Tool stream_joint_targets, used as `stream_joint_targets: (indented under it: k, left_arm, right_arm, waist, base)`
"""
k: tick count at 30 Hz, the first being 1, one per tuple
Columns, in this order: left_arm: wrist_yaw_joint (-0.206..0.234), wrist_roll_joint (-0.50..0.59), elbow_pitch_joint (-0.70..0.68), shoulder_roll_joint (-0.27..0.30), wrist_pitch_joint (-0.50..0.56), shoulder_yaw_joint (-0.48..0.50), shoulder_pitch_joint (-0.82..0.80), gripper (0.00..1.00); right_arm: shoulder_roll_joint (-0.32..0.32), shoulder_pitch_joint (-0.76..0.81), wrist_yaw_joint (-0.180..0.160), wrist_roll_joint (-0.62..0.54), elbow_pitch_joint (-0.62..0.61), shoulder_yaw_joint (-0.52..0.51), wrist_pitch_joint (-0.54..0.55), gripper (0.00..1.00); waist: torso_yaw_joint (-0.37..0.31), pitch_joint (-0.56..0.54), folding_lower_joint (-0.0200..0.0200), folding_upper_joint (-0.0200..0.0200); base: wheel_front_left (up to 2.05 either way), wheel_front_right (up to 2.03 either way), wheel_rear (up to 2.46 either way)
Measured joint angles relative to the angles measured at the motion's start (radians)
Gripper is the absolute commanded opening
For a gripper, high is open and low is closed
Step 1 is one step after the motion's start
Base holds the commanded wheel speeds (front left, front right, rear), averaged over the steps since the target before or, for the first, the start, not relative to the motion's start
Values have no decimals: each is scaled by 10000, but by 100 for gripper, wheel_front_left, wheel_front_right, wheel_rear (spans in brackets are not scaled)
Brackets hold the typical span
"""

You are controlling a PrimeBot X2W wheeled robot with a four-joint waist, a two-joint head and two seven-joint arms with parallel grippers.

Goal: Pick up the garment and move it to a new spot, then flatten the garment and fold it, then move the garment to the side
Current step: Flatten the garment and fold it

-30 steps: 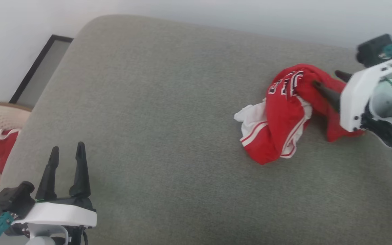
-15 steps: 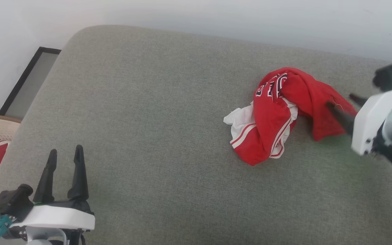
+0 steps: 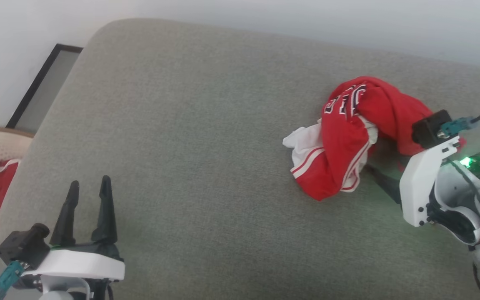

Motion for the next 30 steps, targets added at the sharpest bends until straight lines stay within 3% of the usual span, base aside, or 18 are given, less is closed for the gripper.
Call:
stream_joint_targets:
  k: [9,10,11,22,30]
  left_arm:
    - [0,-15,94,-201,0,-234,-191,100]
    - [0,-17,107,-221,0,-257,-226,100]
    - [0,-17,111,-238,0,-257,-266,100]
    - [0,-42,140,-318,0,100,-259,100]
    - [0,2,71,-290,0,232,-163,100]
  right_arm:
    - [88,-686,0,-255,903,644,253,100]
    - [73,-795,-2,-305,1055,792,299,39]
    - [79,-893,0,-288,1185,886,303,0]
    - [-516,-1364,0,-8,1246,1083,391,0]
    - [-1216,-296,0,336,-127,-516,1110,0]
  waist:
    - [515,379,0,0]
    - [587,427,0,0]
    - [652,478,0,0]
    - [689,530,0,0]
    - [140,345,0,0]
  base:
    - [0,0,0]
    - [0,0,0]
    - [0,0,0]
    - [0,0,0]
    - [0,0,0]
